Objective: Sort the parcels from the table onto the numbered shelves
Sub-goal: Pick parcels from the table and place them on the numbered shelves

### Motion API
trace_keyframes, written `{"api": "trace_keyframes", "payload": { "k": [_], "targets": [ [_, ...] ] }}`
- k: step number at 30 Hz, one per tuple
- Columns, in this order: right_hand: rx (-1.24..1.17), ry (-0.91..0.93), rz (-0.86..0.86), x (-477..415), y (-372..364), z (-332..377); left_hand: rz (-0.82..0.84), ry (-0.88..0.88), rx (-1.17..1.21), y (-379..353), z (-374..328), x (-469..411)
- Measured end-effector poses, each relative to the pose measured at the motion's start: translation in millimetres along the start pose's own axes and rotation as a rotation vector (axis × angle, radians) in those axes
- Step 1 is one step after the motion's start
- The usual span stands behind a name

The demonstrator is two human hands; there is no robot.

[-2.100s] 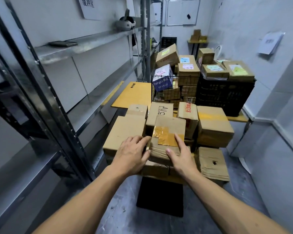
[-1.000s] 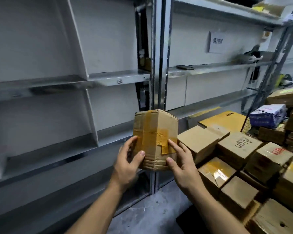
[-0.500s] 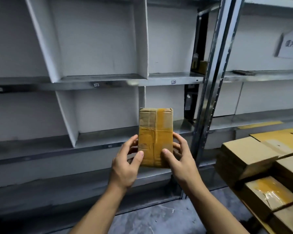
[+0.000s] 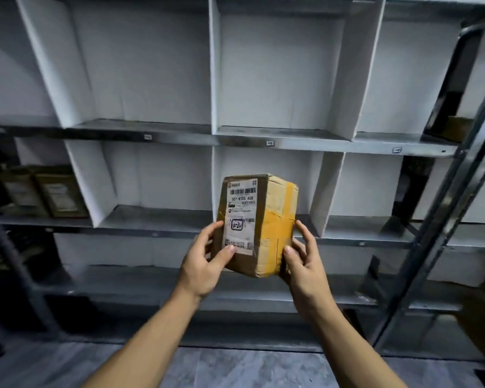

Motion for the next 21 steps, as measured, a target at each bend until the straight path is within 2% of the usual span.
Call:
{"api": "trace_keyframes", "payload": {
  "k": [5, 12, 21],
  "targets": [
    [0.293, 0.092, -0.084, -10, -71, -11, -0.066, -0.105, -0.268, 87, -9, 8],
    [0.253, 0.053, 0.145, -2, -187, -23, -0.208, -0.181, -0.532, 181, -23, 28],
    [0.296, -0.003, 0.179, -1, -255, -49, -0.147, -0.185, -0.756, 235, -14, 47]
  ]
}}
Point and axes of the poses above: each hand's wrist, its own x-axis away from the middle knuckle, its own y-axis out of the back of the hand, z = x × y, the point moved 6 cm from there along -x, towards the middle knuckle, and after that the axes turned 9 degrees about -y, right-handed, at the moved point
